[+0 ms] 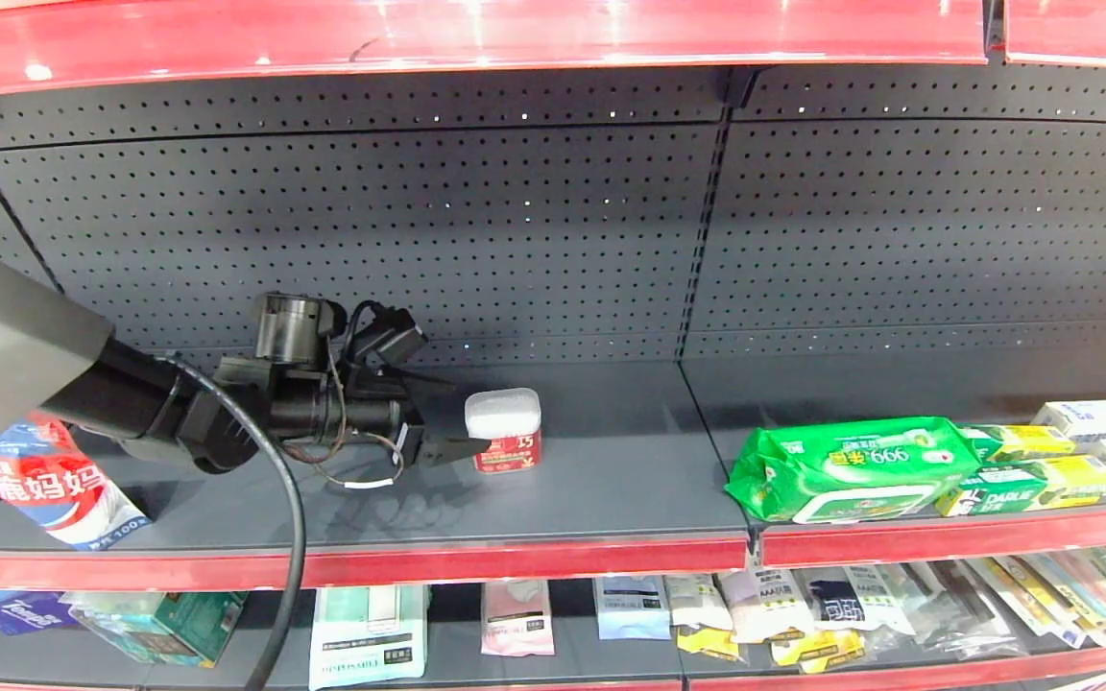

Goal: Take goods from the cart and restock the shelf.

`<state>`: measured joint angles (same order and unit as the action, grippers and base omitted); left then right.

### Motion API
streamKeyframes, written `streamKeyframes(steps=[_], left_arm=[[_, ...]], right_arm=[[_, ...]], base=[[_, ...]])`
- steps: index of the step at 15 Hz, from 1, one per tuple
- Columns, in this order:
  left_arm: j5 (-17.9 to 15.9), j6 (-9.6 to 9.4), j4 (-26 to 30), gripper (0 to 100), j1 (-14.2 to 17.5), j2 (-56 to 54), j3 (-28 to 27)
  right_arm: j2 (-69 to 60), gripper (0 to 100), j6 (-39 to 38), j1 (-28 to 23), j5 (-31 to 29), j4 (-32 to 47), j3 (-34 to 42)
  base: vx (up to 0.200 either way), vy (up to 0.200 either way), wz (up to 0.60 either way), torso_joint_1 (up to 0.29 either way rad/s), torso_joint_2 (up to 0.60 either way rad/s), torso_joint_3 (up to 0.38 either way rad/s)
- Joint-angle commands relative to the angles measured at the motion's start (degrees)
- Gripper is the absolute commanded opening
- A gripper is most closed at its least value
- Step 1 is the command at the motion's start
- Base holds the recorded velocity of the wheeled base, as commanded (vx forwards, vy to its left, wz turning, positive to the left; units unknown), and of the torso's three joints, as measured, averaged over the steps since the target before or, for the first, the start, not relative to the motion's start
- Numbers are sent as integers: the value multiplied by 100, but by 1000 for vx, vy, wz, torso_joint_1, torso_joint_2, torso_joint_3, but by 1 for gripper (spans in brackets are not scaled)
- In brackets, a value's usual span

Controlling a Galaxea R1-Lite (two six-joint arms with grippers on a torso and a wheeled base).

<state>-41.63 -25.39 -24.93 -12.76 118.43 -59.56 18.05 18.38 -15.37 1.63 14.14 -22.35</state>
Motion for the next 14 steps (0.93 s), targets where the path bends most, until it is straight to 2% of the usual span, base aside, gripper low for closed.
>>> streamKeyframes(steps=[1, 2, 3, 5, 8, 9, 10, 14], left_arm=[[6, -238, 252, 100, -95, 66, -231], [15, -528, 533, 100, -86, 136, -416], [15, -677, 691, 100, -86, 171, -512], [50, -1196, 1588, 100, -77, 347, -1207], [59, -1697, 2317, 100, -86, 585, -1971], [67, -1785, 2554, 100, -86, 593, -2086], [67, -1969, 2959, 100, -95, 602, -2279], [393, -2681, 3846, 100, -95, 883, -2938]], right_arm=[[5, 0, -1, -1, 4, 1, 11], [5, 0, -1, -1, 4, 1, 11], [5, 0, -1, -1, 4, 1, 11], [5, 0, -10, 8, 4, 1, 28], [-39, 0, -1, 8, 4, 1, 46], [-48, 0, -1, 8, 4, 1, 55], [-48, 0, -1, 8, 4, 1, 72], [-74, 0, -1, -1, 12, 1, 160]], base=[[0, 0, 0, 0, 0, 0], [0, 0, 0, 0, 0, 0], [0, 0, 0, 0, 0, 0], [0, 0, 0, 0, 0, 0], [0, 0, 0, 0, 0, 0], [0, 0, 0, 0, 0, 0], [0, 0, 0, 0, 0, 0], [0, 0, 0, 0, 0, 0]])
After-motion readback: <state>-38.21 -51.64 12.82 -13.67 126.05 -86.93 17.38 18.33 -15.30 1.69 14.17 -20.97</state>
